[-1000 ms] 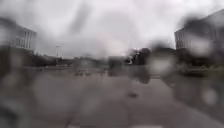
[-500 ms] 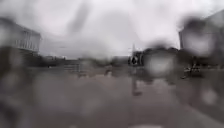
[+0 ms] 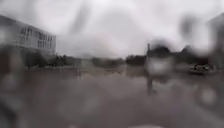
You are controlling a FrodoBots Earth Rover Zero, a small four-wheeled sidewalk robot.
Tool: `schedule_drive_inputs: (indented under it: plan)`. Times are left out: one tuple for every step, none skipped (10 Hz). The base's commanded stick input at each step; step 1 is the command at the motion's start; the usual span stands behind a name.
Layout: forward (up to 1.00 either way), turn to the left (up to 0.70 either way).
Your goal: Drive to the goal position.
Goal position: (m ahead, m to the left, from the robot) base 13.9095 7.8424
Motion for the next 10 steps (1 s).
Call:
schedule_drive_inputs:
  plan:
    - [1.00, 0.16]
    - [1.00, 0.36]
    - [1.00, 0.40]
    - [1.00, 0.40]
    - [1.00, 0.40]
    - [1.00, 0.39]
    - [1.00, 0.12]
    - [1.00, 0.00]
    - [1.00, 0.00]
    - [1.00, 0.00]
